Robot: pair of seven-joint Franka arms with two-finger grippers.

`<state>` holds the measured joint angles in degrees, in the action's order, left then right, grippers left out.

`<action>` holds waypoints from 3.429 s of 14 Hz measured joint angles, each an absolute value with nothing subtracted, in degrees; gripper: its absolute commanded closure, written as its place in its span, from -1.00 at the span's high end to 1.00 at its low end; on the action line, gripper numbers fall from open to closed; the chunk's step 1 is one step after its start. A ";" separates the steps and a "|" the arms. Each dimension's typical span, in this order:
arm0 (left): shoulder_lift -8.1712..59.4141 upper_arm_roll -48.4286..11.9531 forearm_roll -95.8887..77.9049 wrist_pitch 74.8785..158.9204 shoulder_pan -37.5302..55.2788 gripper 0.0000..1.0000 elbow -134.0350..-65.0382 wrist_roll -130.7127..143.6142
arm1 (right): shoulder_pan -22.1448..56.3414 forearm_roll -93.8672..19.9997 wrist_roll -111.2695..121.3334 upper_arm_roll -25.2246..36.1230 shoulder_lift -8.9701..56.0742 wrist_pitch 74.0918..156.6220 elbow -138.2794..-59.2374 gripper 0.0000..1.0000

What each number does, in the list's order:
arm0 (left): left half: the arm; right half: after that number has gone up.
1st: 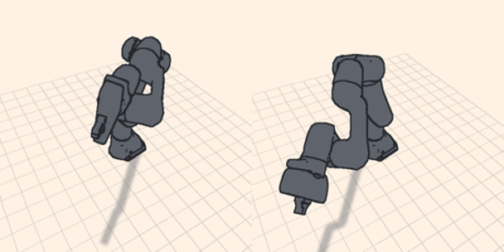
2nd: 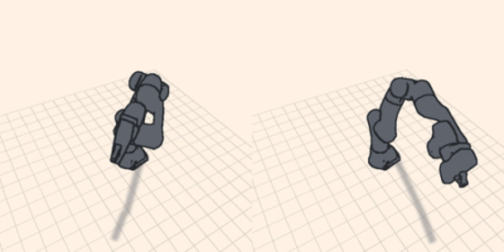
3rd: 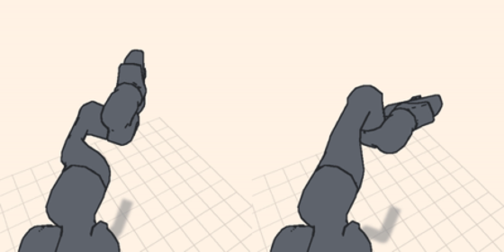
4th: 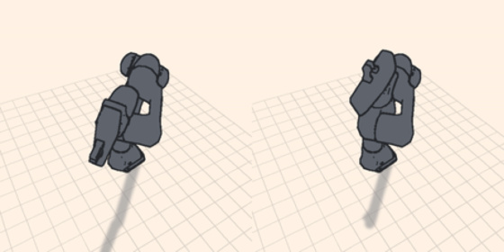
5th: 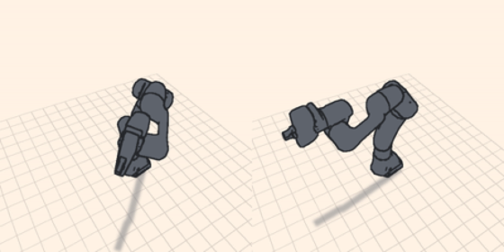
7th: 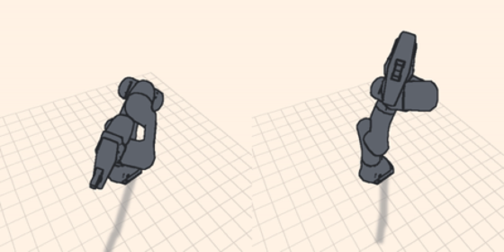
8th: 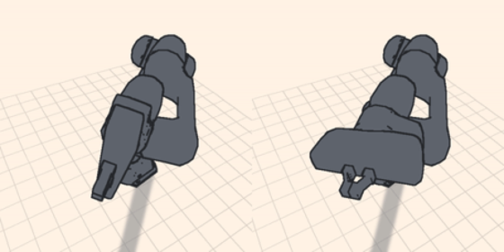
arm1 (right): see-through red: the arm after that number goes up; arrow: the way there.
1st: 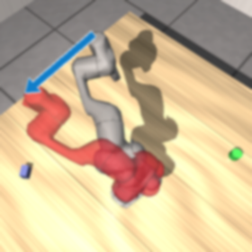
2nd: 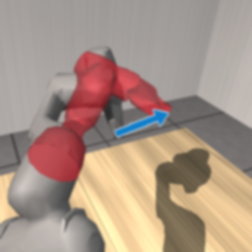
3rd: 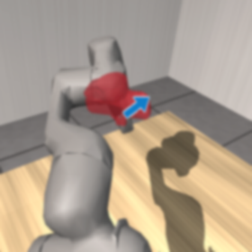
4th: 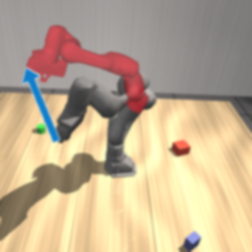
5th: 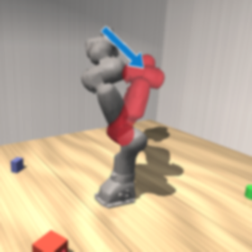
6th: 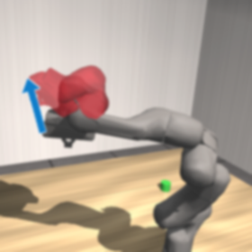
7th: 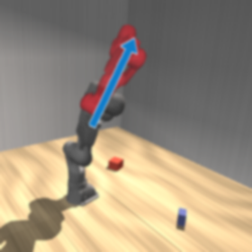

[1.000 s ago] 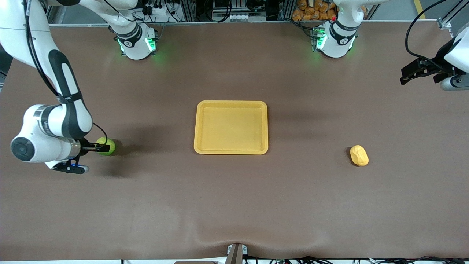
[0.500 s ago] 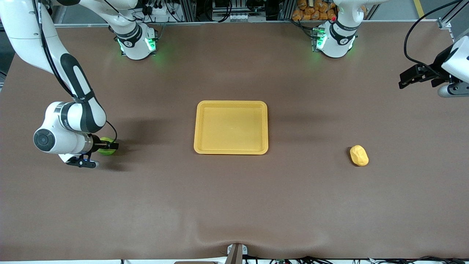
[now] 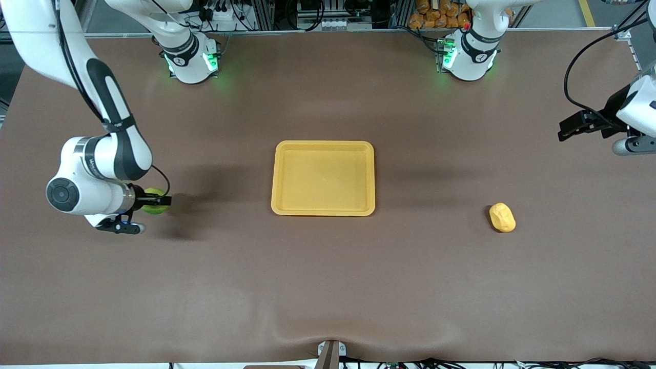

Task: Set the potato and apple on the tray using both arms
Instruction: 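Carry the apple onto the tray while the left gripper reaches the potato, then release the apple and withdraw the right gripper while the left gripper grasps the potato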

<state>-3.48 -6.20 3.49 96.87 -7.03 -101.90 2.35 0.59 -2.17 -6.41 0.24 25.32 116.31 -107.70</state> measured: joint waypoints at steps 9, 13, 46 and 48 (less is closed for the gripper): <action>-0.38 -6.18 3.49 109.39 -8.80 1.00 -109.69 3.24 | 19.28 -12.43 -32.55 -0.67 22.72 107.16 -102.25 0.32; 2.45 -6.20 3.49 113.20 -8.79 1.00 -111.71 9.46 | 33.06 -9.85 -51.37 -0.64 24.63 110.43 -99.74 0.33; 31.06 -6.83 3.45 136.74 -8.10 1.00 -108.12 26.99 | 5.25 -7.44 -10.55 1.89 21.31 93.26 -86.95 1.00; 31.79 -6.81 3.45 136.93 -8.10 0.95 -108.08 26.98 | 3.15 -6.76 -5.64 1.89 16.64 92.65 -87.28 1.00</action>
<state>31.79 -6.81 3.45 136.93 -8.10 -108.08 26.98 3.15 -6.76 -5.64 1.89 16.64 92.65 -87.28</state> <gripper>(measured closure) 0.000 0.000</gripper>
